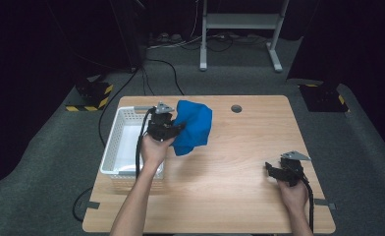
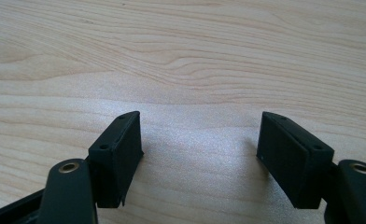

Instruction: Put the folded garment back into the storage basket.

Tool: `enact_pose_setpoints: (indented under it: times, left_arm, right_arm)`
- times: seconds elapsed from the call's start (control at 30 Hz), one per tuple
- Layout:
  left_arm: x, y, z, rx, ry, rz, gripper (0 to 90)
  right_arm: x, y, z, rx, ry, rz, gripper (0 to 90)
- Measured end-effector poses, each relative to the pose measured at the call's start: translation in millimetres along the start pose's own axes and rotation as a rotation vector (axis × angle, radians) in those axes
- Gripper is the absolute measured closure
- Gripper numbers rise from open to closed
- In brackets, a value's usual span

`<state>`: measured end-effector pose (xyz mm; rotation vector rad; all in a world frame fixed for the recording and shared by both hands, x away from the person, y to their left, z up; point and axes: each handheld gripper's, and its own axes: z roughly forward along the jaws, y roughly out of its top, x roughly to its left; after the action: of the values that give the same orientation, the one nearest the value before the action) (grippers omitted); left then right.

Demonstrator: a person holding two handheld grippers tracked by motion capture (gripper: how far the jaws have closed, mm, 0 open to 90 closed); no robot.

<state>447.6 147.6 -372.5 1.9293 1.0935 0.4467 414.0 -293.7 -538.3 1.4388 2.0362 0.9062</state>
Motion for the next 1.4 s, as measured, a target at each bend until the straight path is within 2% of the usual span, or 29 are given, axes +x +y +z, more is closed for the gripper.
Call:
enact_pose_setpoints:
  times: [0.33, 1.4]
  left_arm:
    - [13.5, -3.5, -12.2, -0.017, 0.013, -0.038, 71.9]
    - [46.2, -19.9, -34.5, -0.026, 0.045, -0.113, 71.9]
  right_arm:
    - [0.0, 0.0, 0.0, 0.000, 0.000, 0.000, 30.6]
    - [0.0, 0.0, 0.1, 0.000, 0.001, 0.000, 30.7]
